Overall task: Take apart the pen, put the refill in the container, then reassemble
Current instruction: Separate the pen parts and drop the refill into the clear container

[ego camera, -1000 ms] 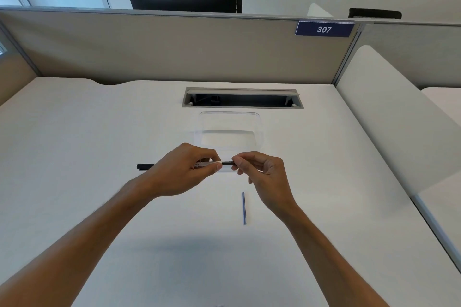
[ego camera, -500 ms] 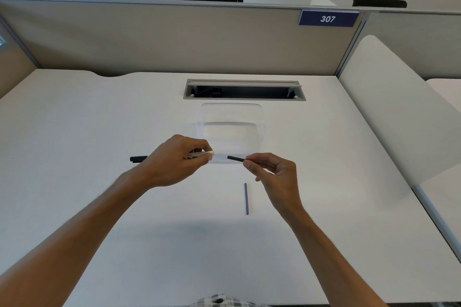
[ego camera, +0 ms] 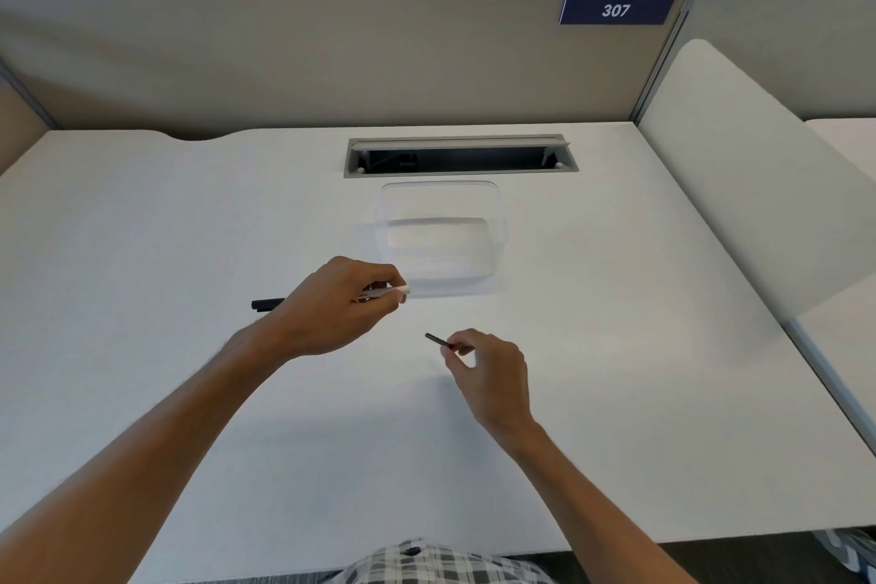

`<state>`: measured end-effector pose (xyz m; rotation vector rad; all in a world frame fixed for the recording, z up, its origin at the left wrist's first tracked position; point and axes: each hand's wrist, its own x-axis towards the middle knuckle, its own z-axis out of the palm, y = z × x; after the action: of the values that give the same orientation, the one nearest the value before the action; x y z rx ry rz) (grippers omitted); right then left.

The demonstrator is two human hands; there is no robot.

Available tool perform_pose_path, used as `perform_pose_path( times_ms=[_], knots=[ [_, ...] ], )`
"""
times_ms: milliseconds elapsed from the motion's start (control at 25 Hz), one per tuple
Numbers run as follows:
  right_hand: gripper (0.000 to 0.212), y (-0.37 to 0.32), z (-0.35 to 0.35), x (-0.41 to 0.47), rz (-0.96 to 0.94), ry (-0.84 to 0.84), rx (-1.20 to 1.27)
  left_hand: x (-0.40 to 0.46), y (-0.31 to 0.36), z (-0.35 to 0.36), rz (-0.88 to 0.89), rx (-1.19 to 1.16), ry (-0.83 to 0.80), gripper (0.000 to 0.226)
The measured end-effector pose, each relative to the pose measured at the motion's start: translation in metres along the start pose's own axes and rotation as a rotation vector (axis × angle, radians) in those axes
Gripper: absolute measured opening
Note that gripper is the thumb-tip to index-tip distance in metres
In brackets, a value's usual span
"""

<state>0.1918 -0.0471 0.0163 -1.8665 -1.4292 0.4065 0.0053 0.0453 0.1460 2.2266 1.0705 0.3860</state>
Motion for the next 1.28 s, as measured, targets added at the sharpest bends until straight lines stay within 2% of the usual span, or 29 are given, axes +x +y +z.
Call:
perform_pose_path(
  times_ms=[400, 720, 1120, 1280],
  knots=[
    [0.013, -0.001, 0.037, -0.008, 0.080, 0.076, -0.173, 0.000, -0.010, 0.000, 0.015, -0.038, -0.020, 0.023],
    [0.019, -0.002, 0.042, -0.008, 0.202, -0.033, -0.215, 0.000, -0.016, 0.000, -0.002, -0.055, -0.041, 0.022],
    [0.030, -0.004, 0.035, -0.008, 0.213, -0.032, -0.163, 0.000, -0.013, 0.005, 0.000, -0.072, -0.048, 0.023],
    [0.020, -0.019, 0.020, -0.011, 0.152, -0.020, 0.020, -0.002, -0.010, 0.016, 0.015, -0.126, -0.039, 0.021]
  ],
)
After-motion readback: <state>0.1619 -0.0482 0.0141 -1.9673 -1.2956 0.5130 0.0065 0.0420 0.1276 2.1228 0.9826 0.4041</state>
